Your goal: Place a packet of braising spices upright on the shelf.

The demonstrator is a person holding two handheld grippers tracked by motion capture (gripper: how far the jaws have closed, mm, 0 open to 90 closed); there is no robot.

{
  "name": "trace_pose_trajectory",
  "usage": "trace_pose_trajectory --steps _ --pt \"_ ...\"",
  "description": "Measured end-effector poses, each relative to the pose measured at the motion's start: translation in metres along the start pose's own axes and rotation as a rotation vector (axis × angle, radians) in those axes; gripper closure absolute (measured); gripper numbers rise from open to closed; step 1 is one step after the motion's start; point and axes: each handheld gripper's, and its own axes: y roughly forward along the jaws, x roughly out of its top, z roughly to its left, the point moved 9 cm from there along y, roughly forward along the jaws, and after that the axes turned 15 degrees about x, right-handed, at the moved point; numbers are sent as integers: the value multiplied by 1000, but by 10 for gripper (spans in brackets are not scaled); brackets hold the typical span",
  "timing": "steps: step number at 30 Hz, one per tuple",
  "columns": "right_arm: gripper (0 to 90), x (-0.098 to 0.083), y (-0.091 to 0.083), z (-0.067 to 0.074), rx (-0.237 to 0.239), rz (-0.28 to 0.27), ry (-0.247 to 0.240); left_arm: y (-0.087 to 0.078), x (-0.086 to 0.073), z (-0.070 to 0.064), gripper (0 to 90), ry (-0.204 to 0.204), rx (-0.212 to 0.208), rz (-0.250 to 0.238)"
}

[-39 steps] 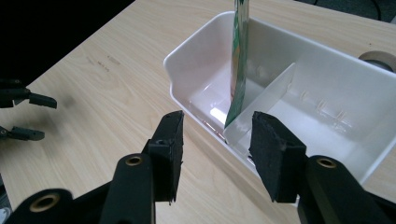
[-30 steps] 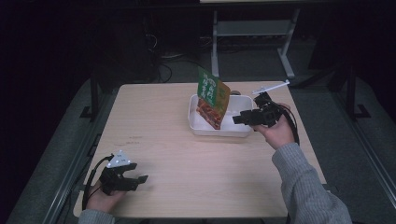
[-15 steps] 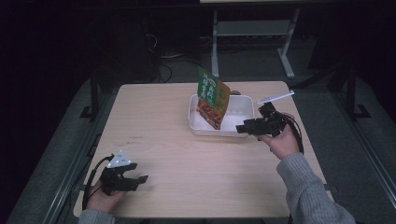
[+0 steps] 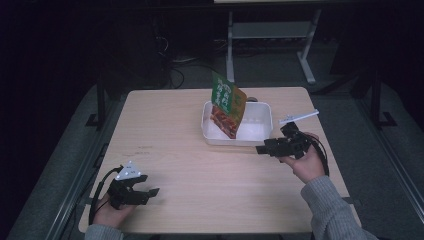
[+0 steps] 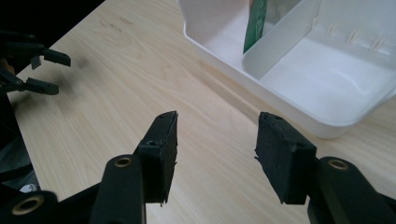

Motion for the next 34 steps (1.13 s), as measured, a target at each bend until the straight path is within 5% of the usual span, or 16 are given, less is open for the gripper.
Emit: trace_pose_trajectory --steps 34 --pt "387 -81 2 10 12 5 13 0 2 -5 309 19 -2 -3"
